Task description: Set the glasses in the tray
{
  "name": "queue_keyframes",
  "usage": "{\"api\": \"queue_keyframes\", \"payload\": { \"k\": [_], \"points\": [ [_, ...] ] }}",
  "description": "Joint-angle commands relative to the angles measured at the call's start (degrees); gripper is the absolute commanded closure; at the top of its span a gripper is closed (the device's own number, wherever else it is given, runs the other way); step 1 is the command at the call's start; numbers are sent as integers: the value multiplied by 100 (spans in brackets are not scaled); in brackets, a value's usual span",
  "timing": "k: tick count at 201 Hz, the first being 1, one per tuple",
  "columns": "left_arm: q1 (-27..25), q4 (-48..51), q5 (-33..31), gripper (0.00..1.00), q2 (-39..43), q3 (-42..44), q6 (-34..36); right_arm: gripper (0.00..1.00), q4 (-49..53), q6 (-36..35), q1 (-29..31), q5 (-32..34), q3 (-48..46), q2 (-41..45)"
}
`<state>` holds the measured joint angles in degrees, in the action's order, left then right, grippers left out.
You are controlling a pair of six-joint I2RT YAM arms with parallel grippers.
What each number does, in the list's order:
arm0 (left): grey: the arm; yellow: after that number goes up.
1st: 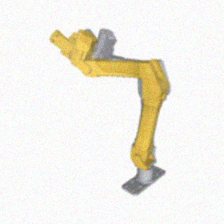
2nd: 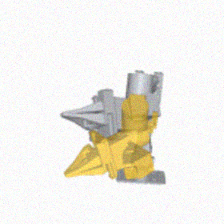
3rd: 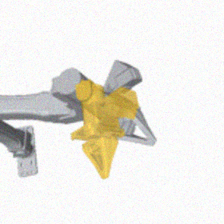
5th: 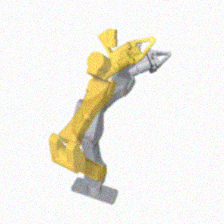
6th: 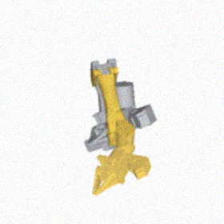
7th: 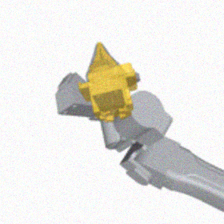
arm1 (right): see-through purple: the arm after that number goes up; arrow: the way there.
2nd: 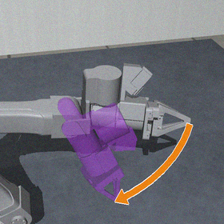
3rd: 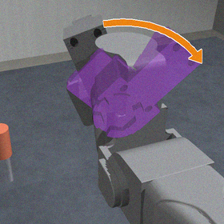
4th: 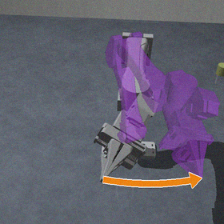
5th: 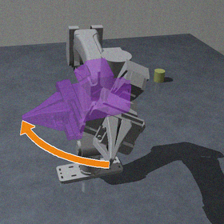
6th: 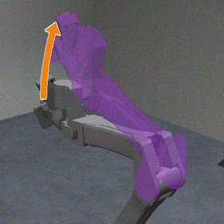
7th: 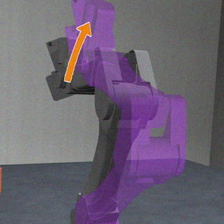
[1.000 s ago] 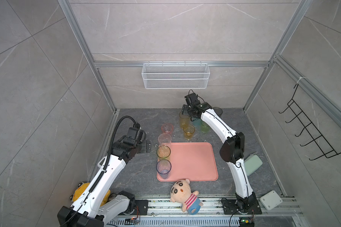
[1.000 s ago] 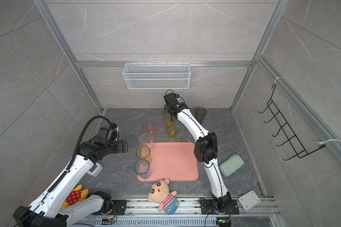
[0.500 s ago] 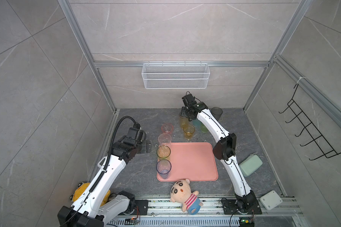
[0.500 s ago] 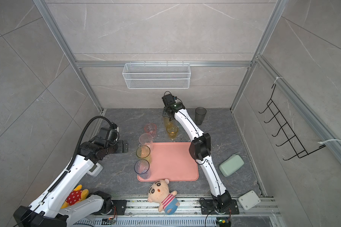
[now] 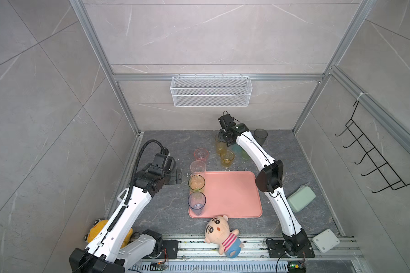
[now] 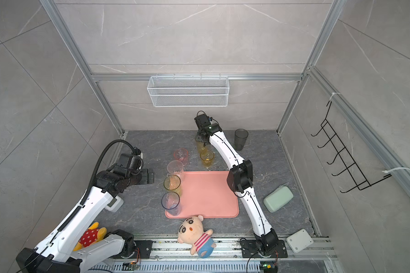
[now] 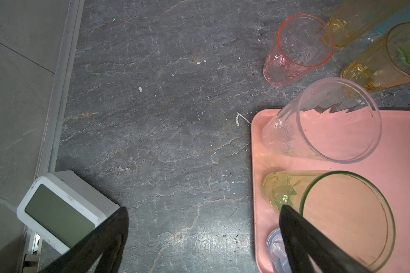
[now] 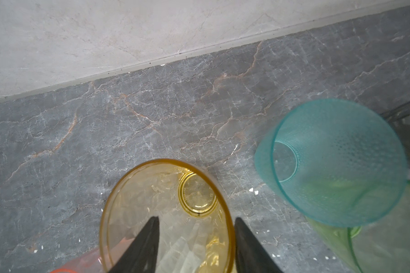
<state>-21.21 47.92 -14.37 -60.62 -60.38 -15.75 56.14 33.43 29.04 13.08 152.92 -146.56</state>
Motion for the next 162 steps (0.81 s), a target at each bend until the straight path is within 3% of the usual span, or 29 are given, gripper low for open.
{"api": "queue_keyframes", "payload": {
  "k": [1, 162],
  "points": [
    [29, -121, 92, 1, 121, 8, 116, 52, 108, -47, 49, 28, 139, -197],
    [29, -98, 115, 1, 51, 0, 121, 86, 112, -196, 49, -51, 192, -198]
  ]
}}
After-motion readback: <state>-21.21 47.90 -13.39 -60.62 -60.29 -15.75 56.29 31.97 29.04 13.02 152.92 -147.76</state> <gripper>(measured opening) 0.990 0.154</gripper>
